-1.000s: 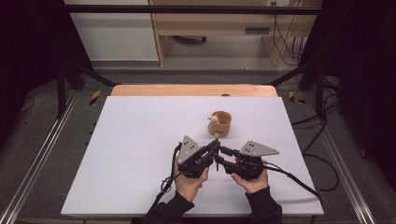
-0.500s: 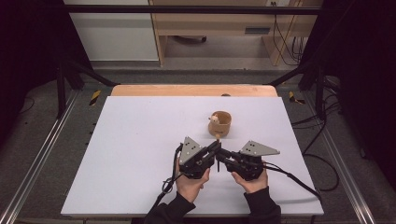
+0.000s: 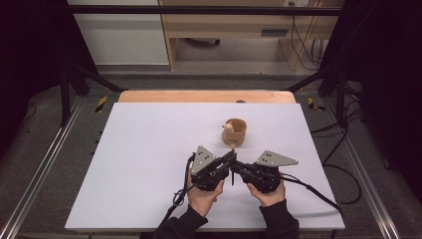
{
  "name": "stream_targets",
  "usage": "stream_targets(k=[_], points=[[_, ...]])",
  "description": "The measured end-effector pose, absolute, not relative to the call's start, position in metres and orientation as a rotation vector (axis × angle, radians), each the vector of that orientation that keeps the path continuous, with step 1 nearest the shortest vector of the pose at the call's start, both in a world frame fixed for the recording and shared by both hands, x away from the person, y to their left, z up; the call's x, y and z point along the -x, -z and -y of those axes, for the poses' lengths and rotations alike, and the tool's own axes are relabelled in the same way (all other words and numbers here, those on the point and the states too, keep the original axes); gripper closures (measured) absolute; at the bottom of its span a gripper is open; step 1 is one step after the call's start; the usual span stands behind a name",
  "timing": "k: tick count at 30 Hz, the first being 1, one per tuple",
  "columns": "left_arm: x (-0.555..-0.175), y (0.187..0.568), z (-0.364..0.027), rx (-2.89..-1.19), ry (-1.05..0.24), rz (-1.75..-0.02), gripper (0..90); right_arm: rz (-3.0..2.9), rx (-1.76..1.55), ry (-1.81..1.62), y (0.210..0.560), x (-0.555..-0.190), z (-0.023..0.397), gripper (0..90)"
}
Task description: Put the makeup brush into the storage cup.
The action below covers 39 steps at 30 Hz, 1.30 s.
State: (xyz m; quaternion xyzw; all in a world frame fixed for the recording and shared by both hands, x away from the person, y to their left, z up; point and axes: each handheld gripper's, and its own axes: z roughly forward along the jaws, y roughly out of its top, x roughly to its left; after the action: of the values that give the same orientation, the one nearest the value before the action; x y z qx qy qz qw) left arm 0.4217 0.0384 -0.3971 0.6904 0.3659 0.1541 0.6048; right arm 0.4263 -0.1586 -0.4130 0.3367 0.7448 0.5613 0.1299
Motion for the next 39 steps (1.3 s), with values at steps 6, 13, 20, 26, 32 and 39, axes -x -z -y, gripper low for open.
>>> stream_targets(k=[6,13,20,26,32,39], points=[[-0.422,0.391,-0.046,-1.606,-0.356,-0.831,69.3,-2.152,-0.996,-1.592,0.415,-0.428,0.159,83.6],[-0.422,0.381,-0.066,-1.617,-0.388,-0.836,54.4,-2.125,-1.001,-1.568,0.414,-0.431,0.164,83.5],[-0.426,0.373,-0.102,-1.669,-0.406,-0.839,41.2,-2.090,-1.005,-1.567,0.408,-0.432,0.171,83.5],[-0.430,0.380,-0.132,-1.702,-0.400,-0.844,31.3,-2.054,-1.007,-1.567,0.402,-0.434,0.176,83.4],[-0.431,0.393,-0.162,-1.737,-0.430,-0.872,24.1,-2.018,-1.016,-1.575,0.397,-0.439,0.181,83.4],[-0.431,0.410,-0.191,-1.756,-0.450,-0.931,19.1,-1.970,-1.040,-1.583,0.392,-0.446,0.187,83.4]])
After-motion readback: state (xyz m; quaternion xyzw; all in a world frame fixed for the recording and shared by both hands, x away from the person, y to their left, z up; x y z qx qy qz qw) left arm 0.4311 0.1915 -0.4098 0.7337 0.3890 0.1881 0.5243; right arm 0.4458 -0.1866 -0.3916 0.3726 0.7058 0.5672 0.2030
